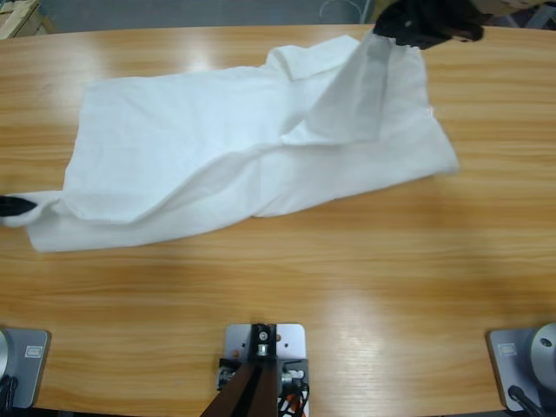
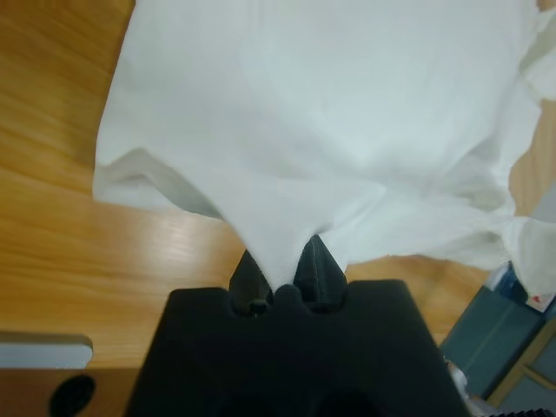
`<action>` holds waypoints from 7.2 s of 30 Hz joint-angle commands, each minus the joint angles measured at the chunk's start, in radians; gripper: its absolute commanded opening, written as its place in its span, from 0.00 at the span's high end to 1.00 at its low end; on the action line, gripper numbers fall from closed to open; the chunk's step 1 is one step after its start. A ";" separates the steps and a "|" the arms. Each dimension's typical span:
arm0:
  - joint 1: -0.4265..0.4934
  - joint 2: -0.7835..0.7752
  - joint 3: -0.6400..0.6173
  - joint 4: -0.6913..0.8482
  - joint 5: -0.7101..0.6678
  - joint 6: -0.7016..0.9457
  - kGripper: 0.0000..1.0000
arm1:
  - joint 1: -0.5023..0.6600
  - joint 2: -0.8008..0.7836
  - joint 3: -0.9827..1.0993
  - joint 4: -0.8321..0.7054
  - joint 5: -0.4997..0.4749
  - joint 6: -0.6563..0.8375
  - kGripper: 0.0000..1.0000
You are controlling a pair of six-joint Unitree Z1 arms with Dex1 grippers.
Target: Fold clothes
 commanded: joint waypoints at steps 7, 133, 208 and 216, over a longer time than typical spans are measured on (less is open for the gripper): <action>0.180 0.116 0.029 -0.110 -0.019 0.105 1.00 | -0.044 0.101 -0.007 -0.027 0.020 -0.092 1.00; -0.052 0.041 0.082 -0.181 -0.312 0.244 0.57 | 0.205 0.388 0.213 -0.142 -0.005 -0.489 1.00; -0.143 0.550 -0.131 -0.041 -0.015 0.372 1.00 | -0.033 0.108 0.122 0.022 0.430 -0.477 0.32; -0.116 0.701 -0.185 -0.052 -0.018 0.421 1.00 | -0.148 0.113 0.195 0.028 0.248 -0.383 1.00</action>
